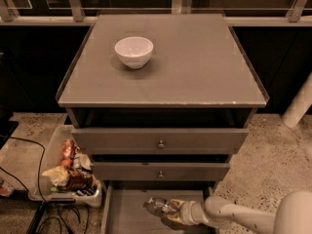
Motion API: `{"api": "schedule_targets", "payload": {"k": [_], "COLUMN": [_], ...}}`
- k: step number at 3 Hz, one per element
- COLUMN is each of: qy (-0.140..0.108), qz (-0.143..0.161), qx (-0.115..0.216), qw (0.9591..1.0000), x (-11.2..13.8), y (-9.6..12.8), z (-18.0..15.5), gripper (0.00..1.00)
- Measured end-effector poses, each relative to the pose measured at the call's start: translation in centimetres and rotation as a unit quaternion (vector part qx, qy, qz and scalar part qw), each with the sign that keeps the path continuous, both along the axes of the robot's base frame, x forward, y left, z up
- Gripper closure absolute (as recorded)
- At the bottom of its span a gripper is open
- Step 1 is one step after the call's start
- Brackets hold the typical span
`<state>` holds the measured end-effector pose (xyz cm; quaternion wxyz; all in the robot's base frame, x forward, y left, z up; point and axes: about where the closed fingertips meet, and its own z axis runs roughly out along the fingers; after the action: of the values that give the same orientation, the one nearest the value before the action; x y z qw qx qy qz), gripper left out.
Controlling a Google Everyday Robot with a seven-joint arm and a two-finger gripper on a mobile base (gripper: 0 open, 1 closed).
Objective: Place water bottle into bottom drawer
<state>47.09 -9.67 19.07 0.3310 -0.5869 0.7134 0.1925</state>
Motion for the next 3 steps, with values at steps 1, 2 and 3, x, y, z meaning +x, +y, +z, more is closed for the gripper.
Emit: {"api": "schedule_targets", "payload": {"k": [1, 2, 3], "qy": [0.003, 0.004, 0.003], "qz": [-0.008, -0.018, -0.020], "qx": [-0.006, -0.014, -0.015], "qw": [0.9999, 0.9997, 0.9997], "x": [1.1, 2.3, 2.5], "y": [-0.4, -1.0, -1.2], "z": [-3.0, -5.1, -5.2], "gripper": [1.00, 1.00, 0.81]}}
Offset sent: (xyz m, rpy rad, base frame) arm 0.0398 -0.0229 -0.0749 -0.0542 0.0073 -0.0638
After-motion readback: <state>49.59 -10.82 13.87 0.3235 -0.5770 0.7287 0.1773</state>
